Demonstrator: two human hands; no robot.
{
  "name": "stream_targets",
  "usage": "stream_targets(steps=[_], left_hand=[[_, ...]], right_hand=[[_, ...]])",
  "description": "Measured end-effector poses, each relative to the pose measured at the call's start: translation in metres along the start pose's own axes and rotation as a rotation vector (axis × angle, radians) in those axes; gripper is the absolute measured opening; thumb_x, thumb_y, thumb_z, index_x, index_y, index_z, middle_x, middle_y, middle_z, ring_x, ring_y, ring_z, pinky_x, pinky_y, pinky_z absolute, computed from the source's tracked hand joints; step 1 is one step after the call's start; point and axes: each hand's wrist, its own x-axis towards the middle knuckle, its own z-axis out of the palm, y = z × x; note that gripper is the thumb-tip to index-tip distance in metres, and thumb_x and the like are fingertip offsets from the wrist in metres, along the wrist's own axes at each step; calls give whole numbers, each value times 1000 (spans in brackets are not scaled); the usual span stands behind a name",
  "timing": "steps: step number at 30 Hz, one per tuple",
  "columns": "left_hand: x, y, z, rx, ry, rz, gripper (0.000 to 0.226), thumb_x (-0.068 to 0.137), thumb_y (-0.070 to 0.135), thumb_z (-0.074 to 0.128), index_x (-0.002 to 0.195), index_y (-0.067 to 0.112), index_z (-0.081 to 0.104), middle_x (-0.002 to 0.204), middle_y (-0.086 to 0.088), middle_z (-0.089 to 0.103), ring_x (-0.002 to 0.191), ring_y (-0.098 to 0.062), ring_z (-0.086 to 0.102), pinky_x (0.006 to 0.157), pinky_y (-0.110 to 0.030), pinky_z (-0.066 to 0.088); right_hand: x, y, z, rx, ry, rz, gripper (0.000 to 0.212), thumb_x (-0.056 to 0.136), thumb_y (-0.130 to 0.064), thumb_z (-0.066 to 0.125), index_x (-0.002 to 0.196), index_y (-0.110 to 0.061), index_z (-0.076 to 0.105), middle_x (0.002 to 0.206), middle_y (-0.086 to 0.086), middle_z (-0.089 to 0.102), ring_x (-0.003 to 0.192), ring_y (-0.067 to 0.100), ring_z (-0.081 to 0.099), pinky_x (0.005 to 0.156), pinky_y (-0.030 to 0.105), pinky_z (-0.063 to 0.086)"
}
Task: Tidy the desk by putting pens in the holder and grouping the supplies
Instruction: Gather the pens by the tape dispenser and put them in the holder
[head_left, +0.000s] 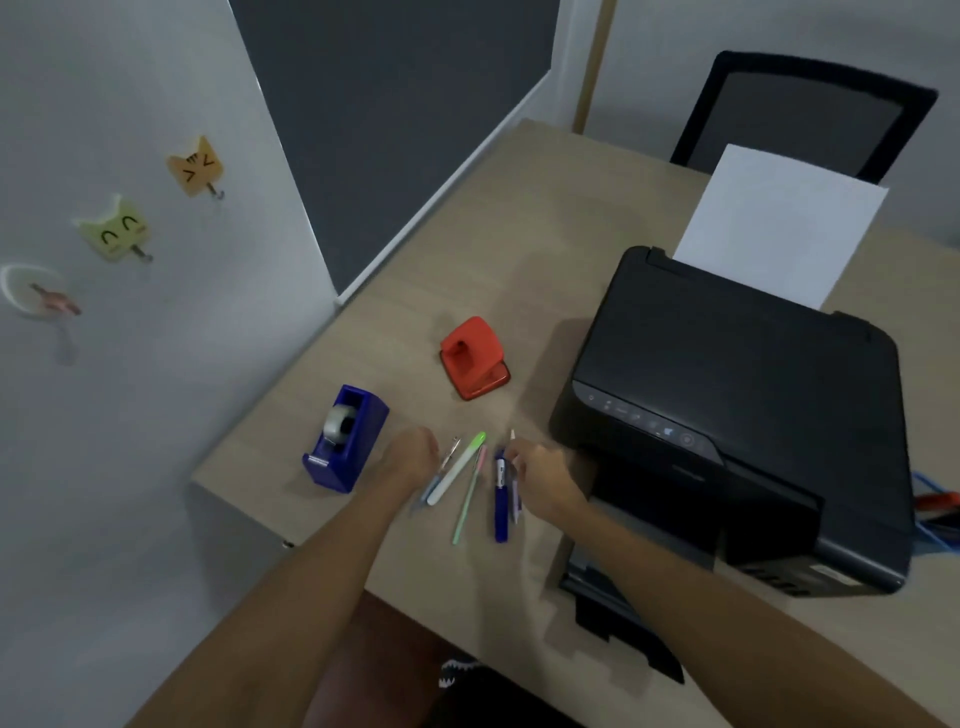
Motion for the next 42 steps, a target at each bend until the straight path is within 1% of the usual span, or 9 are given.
stream_targets(steps=[6,12,20,26,29,33,36,39,42], left_hand=[[19,-4,18,164,-62,9,23,89,16,54,105,4,64,112,-17,68,104,-34,64,85,-38,53],[31,-15,23,150,56,10,25,94,7,40,114,-2,52,120,-23,60,108,-37,62,87,-43,50],[12,-9,43,13,-29,139,27,94,19,49,115,2,47,115,-19,60,101,-35,61,83,-43,52],[8,-14,42,143,53,78,30,94,16,49,121,1,49,126,-18,52,113,-32,55,92,-39,46],[4,-20,31,-32,69,43,29,95,17,46,118,-1,46,113,-23,62,103,-39,61,85,-44,50],[0,-24,7,-256,64,28,27,95,19,45,115,1,45,99,-23,61,90,-40,62,77,-45,51],[-5,-16,-13,-389,44,12,14,95,18,44,101,5,46,84,-12,50,68,-22,51,61,-34,42],[-7,-9,-17,-428,4,-16,8,94,12,44,101,9,44,79,-5,46,66,-19,46,55,-28,37],[-6,-2,6,-353,-94,-62,33,90,15,46,118,-2,49,90,-17,58,74,-31,59,62,-30,43]], right_hand=[[22,18,23,-112,-94,116,23,98,-19,38,113,-13,54,113,18,54,87,24,57,65,17,44],[28,26,31,-211,-52,215,24,94,-13,46,115,-12,58,115,16,53,95,28,61,87,39,56],[27,24,30,-79,39,417,36,96,-2,40,132,-1,42,126,20,57,112,28,60,92,31,49],[25,1,37,179,52,457,27,92,-14,50,114,1,55,106,18,64,87,26,60,70,34,51],[21,-4,53,120,1,387,33,90,-25,51,116,-6,59,93,15,64,72,20,51,52,23,41],[12,-7,51,17,-70,410,32,90,-9,49,119,1,58,113,21,65,91,31,61,77,35,49],[8,-4,46,43,-94,378,44,94,-6,41,138,0,39,121,25,61,109,37,60,91,42,48],[2,1,27,187,-2,345,30,94,-18,46,116,1,52,115,25,64,102,39,62,81,41,52],[-16,-3,-8,275,26,214,17,93,-23,47,99,-8,51,94,24,66,79,32,62,67,39,51]])
